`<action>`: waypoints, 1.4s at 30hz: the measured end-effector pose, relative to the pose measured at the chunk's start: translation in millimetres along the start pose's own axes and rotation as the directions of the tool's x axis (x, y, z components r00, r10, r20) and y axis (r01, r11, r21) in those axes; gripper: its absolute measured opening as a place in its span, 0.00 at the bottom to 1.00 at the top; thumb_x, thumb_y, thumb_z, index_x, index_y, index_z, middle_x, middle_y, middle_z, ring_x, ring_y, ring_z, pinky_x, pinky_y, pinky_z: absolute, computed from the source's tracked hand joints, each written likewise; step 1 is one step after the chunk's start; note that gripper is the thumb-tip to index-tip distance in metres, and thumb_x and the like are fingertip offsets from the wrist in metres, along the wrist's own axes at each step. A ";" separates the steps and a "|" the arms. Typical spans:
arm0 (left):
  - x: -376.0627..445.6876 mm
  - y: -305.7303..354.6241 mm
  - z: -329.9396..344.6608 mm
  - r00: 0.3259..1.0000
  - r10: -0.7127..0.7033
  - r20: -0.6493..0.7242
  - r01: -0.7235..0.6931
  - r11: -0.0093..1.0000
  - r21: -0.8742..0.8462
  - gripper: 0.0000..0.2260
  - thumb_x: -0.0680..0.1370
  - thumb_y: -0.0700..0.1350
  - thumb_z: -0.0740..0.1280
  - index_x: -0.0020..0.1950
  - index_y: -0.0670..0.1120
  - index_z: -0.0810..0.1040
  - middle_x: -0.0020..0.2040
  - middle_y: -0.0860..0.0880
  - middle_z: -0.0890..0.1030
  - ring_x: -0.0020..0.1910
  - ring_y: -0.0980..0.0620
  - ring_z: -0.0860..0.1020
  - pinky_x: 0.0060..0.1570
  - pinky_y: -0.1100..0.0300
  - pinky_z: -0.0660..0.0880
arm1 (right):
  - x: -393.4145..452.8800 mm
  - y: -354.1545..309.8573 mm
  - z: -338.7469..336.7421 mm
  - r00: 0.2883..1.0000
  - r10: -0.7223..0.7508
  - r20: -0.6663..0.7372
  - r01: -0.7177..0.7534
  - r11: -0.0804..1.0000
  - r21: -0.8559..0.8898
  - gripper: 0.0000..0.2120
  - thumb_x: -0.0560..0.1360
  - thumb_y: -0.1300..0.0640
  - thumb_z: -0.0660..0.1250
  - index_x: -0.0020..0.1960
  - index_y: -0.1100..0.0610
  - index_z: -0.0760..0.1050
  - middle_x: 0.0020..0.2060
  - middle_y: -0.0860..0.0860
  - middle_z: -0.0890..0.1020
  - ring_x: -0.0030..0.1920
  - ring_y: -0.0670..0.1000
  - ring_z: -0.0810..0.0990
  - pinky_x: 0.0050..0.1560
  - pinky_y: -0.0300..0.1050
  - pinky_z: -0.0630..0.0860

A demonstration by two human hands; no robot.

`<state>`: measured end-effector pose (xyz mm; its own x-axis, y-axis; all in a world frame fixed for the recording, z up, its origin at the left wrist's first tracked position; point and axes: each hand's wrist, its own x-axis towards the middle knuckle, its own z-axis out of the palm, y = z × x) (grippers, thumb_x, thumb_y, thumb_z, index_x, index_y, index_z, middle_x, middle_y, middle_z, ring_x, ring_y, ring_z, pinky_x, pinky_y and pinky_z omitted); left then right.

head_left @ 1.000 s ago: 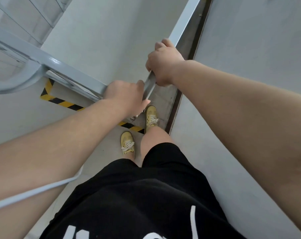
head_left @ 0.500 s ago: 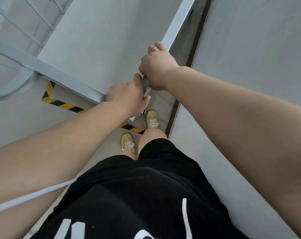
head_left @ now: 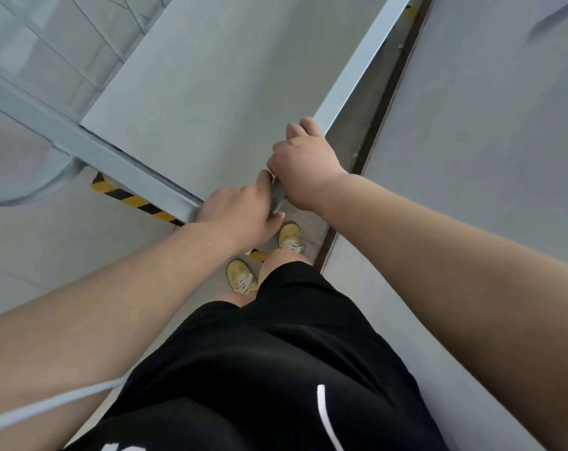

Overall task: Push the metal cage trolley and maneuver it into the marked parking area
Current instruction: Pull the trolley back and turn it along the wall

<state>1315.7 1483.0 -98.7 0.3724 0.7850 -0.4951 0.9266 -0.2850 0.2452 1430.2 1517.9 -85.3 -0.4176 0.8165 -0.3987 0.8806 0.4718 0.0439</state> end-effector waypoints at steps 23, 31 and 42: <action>1.9 4.1 -2.3 1.000 0.006 0.003 -0.006 0.997 0.082 0.21 0.78 0.53 0.60 0.63 0.40 0.63 0.50 0.37 0.81 0.49 0.35 0.80 0.36 0.53 0.67 | -1.8 5.9 -3.6 0.998 -0.049 0.029 0.049 0.999 0.021 0.13 0.72 0.66 0.60 0.50 0.54 0.79 0.41 0.49 0.71 0.59 0.56 0.70 0.65 0.49 0.58; 1.3 5.5 -5.3 1.000 0.011 0.018 -0.013 0.995 0.102 0.20 0.79 0.53 0.58 0.64 0.40 0.63 0.49 0.39 0.82 0.49 0.37 0.80 0.37 0.54 0.67 | -2.8 8.3 -6.5 0.996 -0.073 0.051 0.071 0.997 0.038 0.12 0.74 0.66 0.59 0.50 0.54 0.77 0.41 0.49 0.71 0.60 0.56 0.69 0.66 0.49 0.57; 14.8 -14.1 -17.4 1.000 -0.023 -0.012 0.024 0.995 0.098 0.21 0.79 0.53 0.59 0.64 0.40 0.62 0.52 0.38 0.81 0.51 0.37 0.79 0.37 0.55 0.66 | 24.0 7.1 -14.3 0.998 -0.054 0.011 0.053 0.998 0.043 0.11 0.73 0.66 0.60 0.48 0.53 0.78 0.40 0.49 0.72 0.59 0.56 0.70 0.65 0.49 0.58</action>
<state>1307.2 1508.2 -94.9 0.3504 0.7979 -0.4905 0.9359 -0.3186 0.1504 1423.2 1545.7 -81.5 -0.4619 0.7863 -0.4104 0.8659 0.4999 -0.0168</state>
